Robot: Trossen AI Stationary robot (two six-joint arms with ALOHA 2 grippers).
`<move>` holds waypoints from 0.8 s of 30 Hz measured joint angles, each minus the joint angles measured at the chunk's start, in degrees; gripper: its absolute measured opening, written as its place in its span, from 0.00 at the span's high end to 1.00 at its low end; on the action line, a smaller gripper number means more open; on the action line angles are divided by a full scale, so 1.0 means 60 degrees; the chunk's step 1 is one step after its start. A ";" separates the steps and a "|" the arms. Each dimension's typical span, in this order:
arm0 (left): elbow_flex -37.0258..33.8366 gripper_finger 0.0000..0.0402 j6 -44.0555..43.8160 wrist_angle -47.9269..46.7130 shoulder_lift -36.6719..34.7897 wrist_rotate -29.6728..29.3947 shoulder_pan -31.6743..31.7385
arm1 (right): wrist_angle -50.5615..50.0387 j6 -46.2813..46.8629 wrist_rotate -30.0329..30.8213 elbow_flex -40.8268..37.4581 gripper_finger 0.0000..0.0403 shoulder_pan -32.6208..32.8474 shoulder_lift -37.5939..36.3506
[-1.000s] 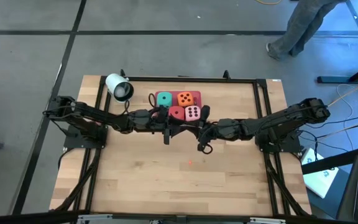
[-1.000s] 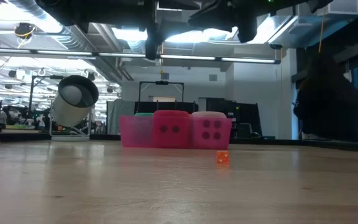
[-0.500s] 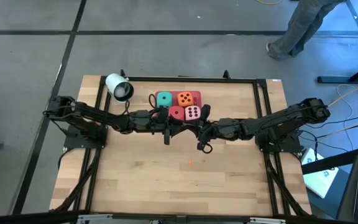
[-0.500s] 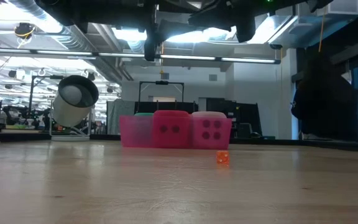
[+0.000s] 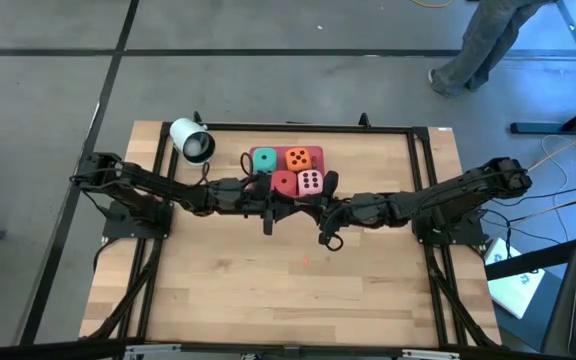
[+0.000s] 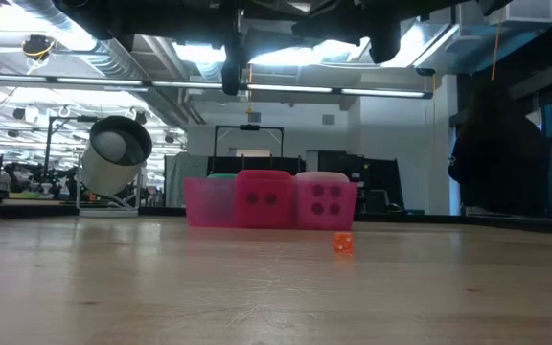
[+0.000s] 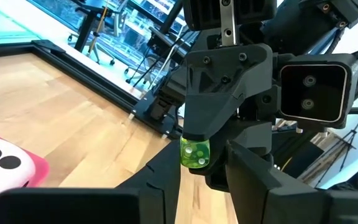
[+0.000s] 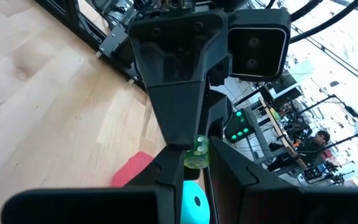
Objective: Pick & Place Dice
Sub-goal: Put the small transparent dice into the pink bin
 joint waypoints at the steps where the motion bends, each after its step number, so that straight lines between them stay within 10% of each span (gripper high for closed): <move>1: -0.0001 0.74 0.0001 0.0023 0.0002 -0.0007 0.0000 | -0.0026 0.0000 0.0004 0.0005 0.86 0.0004 0.0000; 24: -0.0029 0.74 0.0246 0.0489 0.0020 0.0009 0.0004 | -0.0421 0.0379 -0.0320 0.0022 0.86 0.0004 -0.0025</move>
